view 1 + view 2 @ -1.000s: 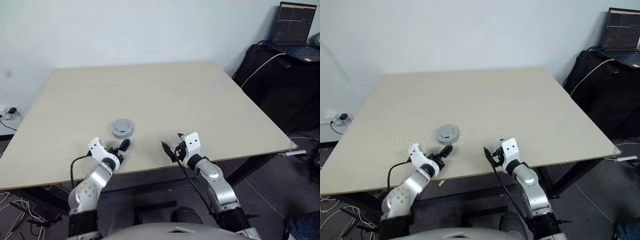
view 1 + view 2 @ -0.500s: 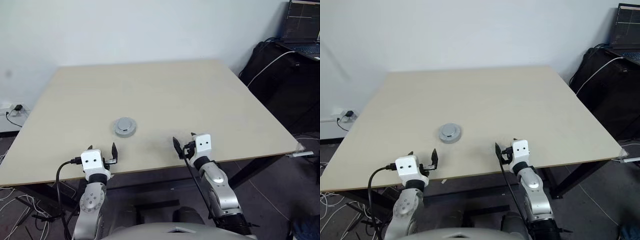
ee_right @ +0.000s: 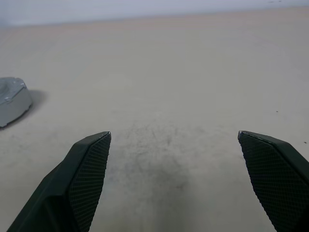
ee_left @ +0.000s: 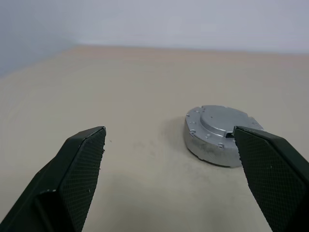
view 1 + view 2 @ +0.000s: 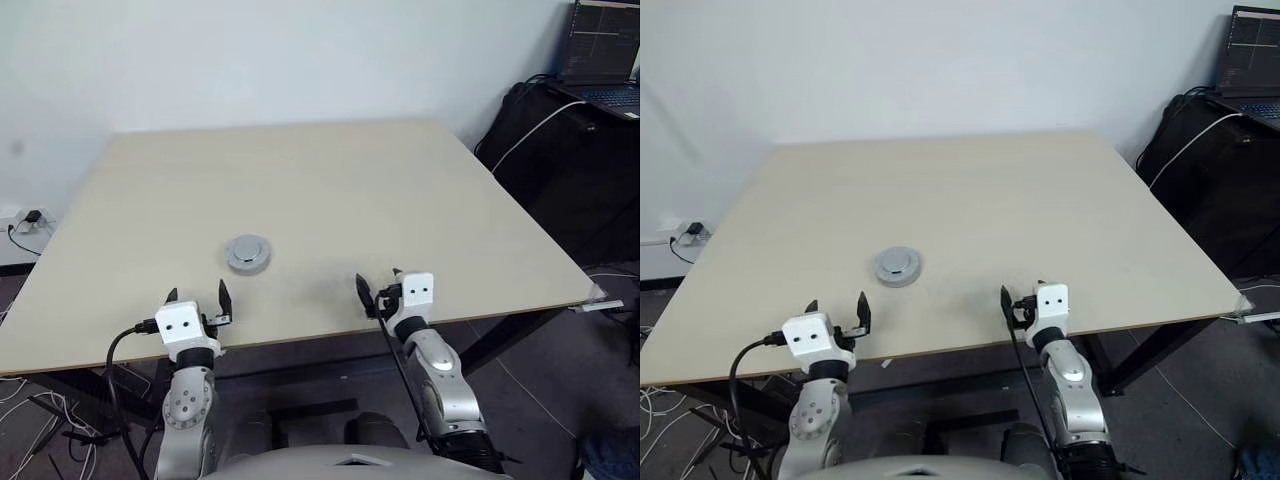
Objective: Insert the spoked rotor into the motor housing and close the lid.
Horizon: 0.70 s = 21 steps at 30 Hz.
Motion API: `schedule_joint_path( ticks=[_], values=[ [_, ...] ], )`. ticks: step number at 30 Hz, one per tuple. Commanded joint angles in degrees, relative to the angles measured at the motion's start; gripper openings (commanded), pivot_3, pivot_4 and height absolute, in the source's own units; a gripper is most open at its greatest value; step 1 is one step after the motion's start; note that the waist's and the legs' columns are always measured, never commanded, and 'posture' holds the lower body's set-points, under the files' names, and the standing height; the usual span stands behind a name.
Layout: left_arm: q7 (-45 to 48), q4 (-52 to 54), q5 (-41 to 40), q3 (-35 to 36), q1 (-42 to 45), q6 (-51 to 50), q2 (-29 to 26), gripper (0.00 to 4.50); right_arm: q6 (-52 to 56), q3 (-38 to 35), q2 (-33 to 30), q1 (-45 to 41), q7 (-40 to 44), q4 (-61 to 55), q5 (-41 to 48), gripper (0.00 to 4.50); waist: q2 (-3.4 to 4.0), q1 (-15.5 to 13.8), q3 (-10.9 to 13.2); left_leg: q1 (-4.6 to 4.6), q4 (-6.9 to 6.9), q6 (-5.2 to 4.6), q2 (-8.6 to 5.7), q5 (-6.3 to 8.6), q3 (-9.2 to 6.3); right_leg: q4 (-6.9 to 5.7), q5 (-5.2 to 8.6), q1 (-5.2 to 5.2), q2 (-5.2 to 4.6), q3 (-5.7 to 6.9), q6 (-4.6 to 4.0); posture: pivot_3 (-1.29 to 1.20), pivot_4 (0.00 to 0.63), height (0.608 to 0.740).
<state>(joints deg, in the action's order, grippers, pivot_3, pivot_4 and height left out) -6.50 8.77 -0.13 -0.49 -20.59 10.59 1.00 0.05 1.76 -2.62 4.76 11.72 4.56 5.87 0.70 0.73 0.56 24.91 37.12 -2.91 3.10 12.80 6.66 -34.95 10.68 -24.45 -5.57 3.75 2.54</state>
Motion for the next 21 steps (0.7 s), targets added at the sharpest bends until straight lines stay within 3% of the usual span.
schedule_joint_path(
  ticks=[1, 21],
  values=[
    [0.8, 0.0, 0.4, 0.1, 0.6, 1.5, -0.1, 4.48, -2.1, -0.8, 0.4, -0.9, -0.4, -0.1, 0.4, 4.50, 0.00, 0.0, 0.0, 0.00, 0.01, 0.00, 0.00, 0.00, 0.01, 0.00, 0.00, 0.00, 0.00, -0.01, 0.00, 0.00, 0.000, 0.740],
    [4.1, -0.5, -0.4, 0.0, 0.5, 1.8, 0.1, 4.48, -3.3, -1.3, 0.4, -1.9, -3.2, 2.1, -1.4, 4.50, -0.01, 0.1, 0.0, 0.00, 0.03, 0.00, 0.02, 0.00, 0.00, -0.03, 0.00, 0.01, 0.02, 0.00, 0.00, 0.00, 0.000, 0.740]
  ],
)
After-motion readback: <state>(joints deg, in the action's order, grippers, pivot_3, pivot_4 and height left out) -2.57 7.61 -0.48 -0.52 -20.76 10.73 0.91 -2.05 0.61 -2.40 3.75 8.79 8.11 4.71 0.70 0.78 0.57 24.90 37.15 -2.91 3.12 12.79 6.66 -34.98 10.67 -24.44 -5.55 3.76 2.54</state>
